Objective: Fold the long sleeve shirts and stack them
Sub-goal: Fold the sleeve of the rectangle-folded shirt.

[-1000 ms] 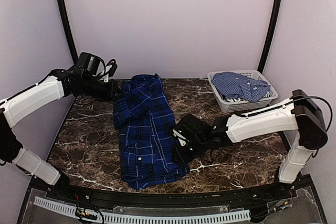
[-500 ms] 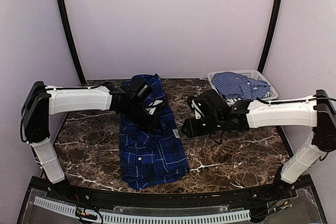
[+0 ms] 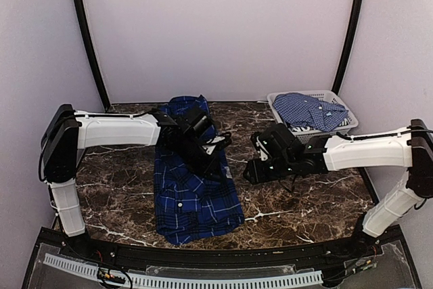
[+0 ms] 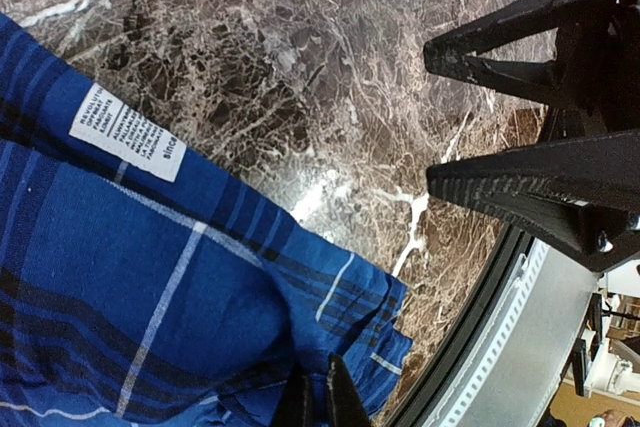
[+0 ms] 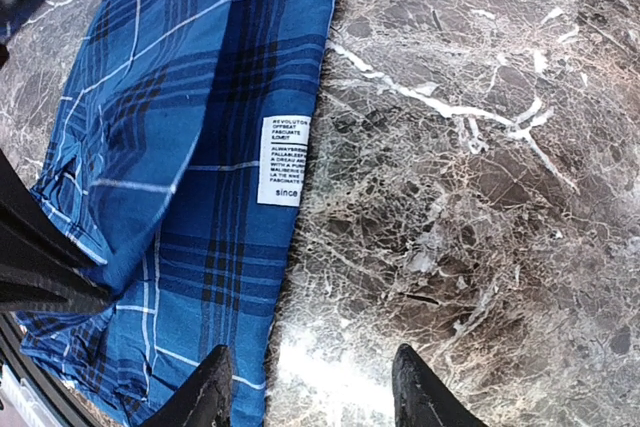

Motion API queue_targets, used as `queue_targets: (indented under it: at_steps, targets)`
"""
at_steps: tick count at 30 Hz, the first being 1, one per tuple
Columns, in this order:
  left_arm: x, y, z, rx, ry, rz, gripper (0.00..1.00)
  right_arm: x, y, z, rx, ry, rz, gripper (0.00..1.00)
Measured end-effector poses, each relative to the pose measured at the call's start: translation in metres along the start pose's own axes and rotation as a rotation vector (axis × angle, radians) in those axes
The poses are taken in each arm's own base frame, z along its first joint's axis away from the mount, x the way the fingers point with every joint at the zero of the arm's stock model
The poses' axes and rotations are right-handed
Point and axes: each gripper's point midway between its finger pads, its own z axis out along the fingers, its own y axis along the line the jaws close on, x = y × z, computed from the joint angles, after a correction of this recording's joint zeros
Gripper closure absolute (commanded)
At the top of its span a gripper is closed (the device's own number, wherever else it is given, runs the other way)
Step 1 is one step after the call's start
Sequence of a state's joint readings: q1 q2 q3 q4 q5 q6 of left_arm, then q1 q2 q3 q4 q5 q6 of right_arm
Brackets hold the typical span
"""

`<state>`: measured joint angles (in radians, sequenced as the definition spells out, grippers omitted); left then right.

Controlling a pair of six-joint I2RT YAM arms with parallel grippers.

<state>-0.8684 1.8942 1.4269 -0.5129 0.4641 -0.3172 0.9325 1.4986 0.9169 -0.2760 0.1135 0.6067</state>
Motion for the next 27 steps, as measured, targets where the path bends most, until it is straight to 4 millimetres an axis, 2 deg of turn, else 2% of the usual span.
queue_targets:
  at_steps: [3, 5, 6, 9, 10, 12, 14, 17, 20, 24, 27]
  targets:
    - [0.005, -0.004, 0.006, 0.004, 0.024, 0.006, 0.96, 0.0, 0.0, 0.0, 0.0, -0.001, 0.001, 0.48]
    - [0.008, -0.006, 0.011, 0.008, 0.039, 0.013, 0.89, 0.001, -0.001, 0.001, 0.0, -0.001, 0.002, 0.48]
    - [0.01, -0.006, 0.013, 0.008, 0.046, 0.016, 0.77, 0.001, -0.001, 0.001, 0.001, 0.0, 0.002, 0.48]
    - [0.014, -0.006, 0.017, 0.01, 0.065, 0.024, 0.63, 0.001, -0.002, 0.001, 0.002, 0.0, 0.002, 0.47]
    - [0.016, -0.006, 0.018, 0.01, 0.07, 0.022, 0.55, 0.001, -0.002, 0.001, 0.002, 0.0, 0.003, 0.47]
    - [0.016, -0.006, 0.018, 0.009, 0.072, 0.021, 0.44, 0.001, -0.003, 0.0, 0.002, -0.003, 0.004, 0.47]
    - [0.016, -0.006, 0.018, 0.008, 0.069, 0.015, 0.37, 0.001, -0.004, 0.0, 0.003, -0.002, 0.005, 0.47]
    - [0.012, -0.008, 0.015, 0.007, 0.048, 0.007, 0.32, 0.003, -0.004, 0.0, 0.002, 0.001, 0.005, 0.47]
    - [0.003, -0.013, 0.001, 0.001, -0.007, 0.003, 0.32, 0.003, -0.001, 0.001, -0.012, 0.007, 0.001, 0.47]
    - [-0.013, -0.013, -0.034, -0.036, -0.135, -0.027, 0.37, 0.007, 0.007, 0.008, -0.043, 0.034, -0.007, 0.49]
    - [-0.023, 0.007, -0.06, -0.061, -0.228, -0.102, 0.43, 0.008, 0.018, 0.018, -0.061, 0.056, -0.027, 0.52]
